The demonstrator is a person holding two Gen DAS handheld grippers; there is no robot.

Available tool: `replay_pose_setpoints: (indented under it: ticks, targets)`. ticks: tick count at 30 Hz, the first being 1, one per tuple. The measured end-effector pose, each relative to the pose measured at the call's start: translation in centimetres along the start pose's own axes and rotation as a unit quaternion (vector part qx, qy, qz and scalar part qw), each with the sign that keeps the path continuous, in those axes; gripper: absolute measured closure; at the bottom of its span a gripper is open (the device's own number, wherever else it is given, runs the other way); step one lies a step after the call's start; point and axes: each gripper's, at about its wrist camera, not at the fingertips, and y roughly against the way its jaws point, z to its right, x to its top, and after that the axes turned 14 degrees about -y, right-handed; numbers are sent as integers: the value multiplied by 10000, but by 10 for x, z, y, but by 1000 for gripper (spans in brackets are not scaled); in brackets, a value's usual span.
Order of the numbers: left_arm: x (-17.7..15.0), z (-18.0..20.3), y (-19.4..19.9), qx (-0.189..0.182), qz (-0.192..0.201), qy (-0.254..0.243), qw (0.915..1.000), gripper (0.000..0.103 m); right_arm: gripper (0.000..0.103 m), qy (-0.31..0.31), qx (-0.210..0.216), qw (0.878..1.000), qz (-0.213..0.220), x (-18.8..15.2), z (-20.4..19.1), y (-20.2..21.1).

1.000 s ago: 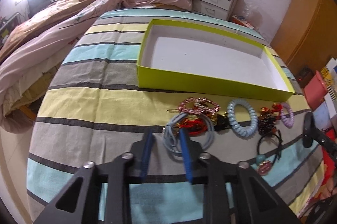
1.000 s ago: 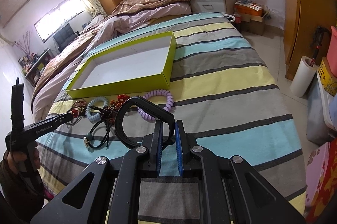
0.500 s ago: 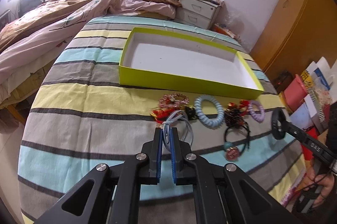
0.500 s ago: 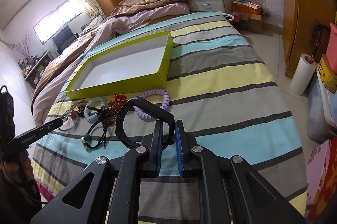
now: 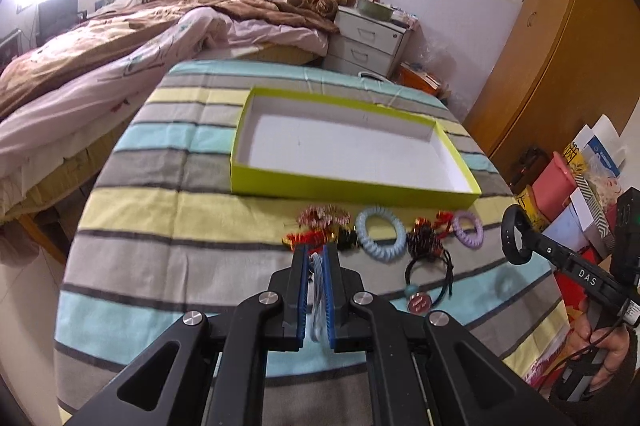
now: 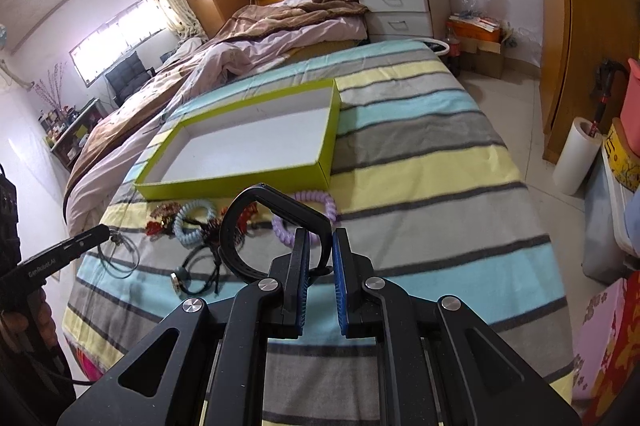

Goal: Organize jewelry
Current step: 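Carry the black band and grey bracelet into the green box and open both tools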

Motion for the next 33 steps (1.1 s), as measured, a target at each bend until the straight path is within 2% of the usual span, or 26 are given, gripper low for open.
replay_pose_setpoints:
  ticks: [4,8,16,25,33]
  targets:
    - [0,-1,1,71,-54,-75,9999,96,91,71,34,9999,67,4,-5,3]
    - [4,-5,7,-30,45,-19,10000,96,91,106,52,9999,91,8,-9,3]
    - [36,-6,10,-48,284,-191,9994,96,91,296,89,9993,203,28,-25,0]
    - [89,-16,-24,-113,398,-229,9989,96,91,481,-130,9987,51,71,-42,-44]
    - [120,-29,-77,-366,164,-206,9990,96,91,529,-355,9974,-330,96,-48,-100]
